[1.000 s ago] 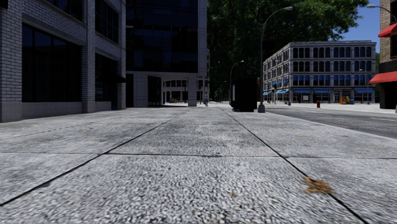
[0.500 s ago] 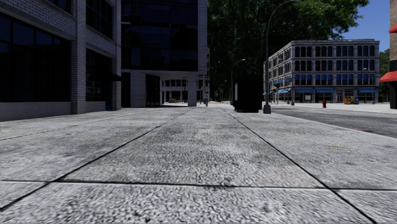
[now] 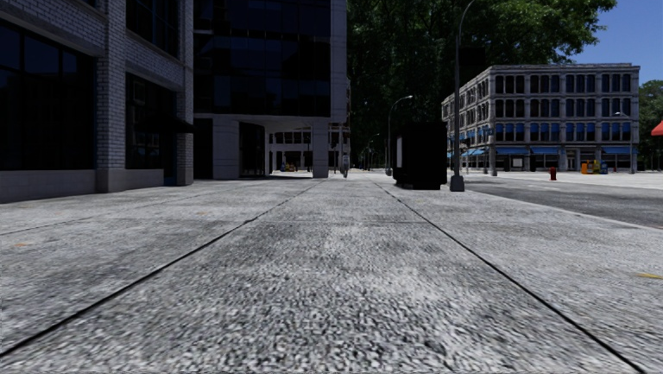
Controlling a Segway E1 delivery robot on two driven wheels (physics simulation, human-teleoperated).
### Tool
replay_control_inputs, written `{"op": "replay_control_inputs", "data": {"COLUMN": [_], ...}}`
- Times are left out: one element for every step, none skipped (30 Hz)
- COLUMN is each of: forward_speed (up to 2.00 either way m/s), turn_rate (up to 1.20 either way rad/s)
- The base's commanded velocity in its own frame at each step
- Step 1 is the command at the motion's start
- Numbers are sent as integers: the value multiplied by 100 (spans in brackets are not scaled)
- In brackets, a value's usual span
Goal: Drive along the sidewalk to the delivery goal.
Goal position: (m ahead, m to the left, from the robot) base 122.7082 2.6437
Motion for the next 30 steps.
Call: {"op": "replay_control_inputs", "data": {"forward_speed": [200,200,200,200,200,200,200,200,200,200,200,200,200,200,200,200,200,200,200,200,200,200,200,200,200,200,200,200,200,200], "turn_rate": [0,0,0,0,0,0,0,3,7,9,11,13,15,15,17,19,22,23,24,24,24,25,26,27,30,30,34,36,37,37]}}
